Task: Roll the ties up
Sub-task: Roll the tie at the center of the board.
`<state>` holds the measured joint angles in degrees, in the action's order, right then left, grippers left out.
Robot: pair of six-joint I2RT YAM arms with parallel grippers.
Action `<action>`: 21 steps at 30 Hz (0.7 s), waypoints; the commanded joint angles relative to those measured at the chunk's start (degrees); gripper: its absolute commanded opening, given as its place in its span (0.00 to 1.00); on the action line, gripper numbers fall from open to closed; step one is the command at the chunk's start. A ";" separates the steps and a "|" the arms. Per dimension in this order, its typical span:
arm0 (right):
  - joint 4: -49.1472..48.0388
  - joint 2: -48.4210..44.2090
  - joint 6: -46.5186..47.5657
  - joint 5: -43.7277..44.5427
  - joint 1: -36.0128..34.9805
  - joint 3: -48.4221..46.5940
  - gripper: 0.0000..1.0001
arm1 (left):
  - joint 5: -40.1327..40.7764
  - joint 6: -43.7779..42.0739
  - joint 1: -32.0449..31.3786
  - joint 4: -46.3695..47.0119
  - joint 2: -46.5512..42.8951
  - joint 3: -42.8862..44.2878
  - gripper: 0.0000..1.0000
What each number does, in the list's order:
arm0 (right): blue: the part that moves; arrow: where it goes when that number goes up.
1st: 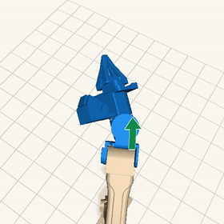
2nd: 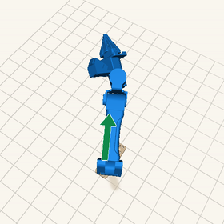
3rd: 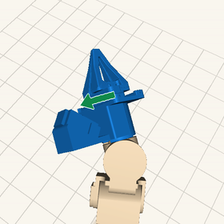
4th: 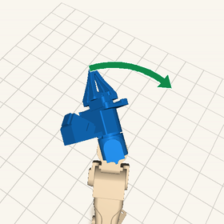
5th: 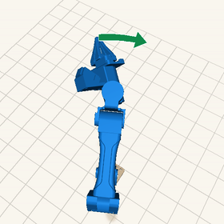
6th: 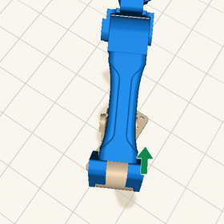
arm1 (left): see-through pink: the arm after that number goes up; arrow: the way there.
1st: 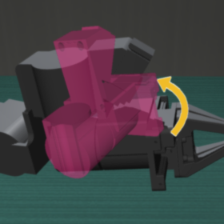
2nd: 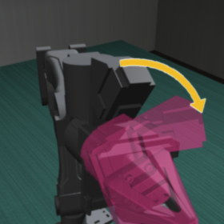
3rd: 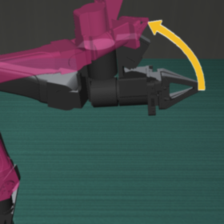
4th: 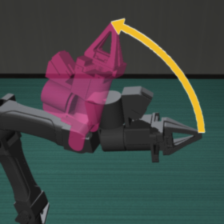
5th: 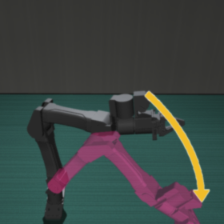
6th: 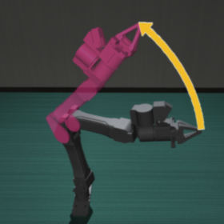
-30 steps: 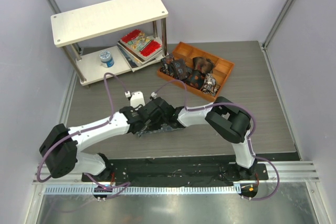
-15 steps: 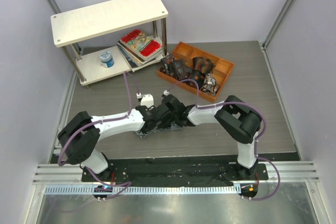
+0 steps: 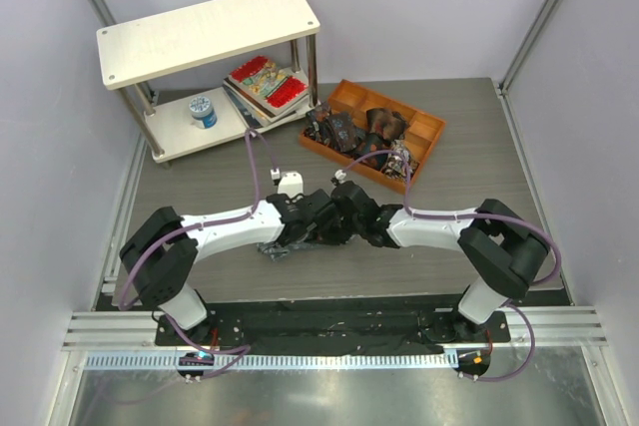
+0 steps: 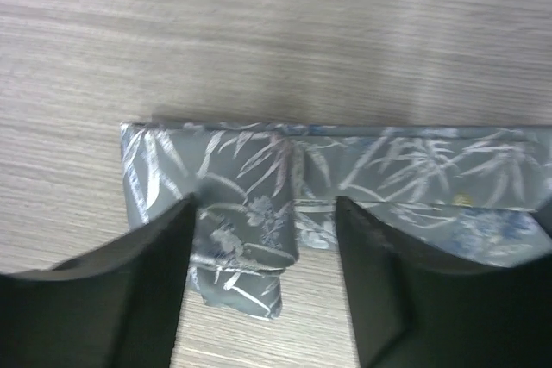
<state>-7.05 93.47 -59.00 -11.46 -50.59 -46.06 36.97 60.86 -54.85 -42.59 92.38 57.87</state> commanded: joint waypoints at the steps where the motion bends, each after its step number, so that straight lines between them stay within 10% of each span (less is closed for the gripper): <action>1: 2.38 -4.26 0.55 1.97 -0.13 0.89 0.05 | 0.30 -2.40 -0.52 -1.43 -0.97 3.74 0.69; 21: 12.58 8.74 6.88 0.56 -10.58 -14.31 0.22 | -9.63 -20.25 16.53 -3.82 4.37 14.99 0.67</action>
<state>1.65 101.06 -54.19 -11.03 -59.20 -56.45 31.53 45.41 -39.38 -50.33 92.55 69.95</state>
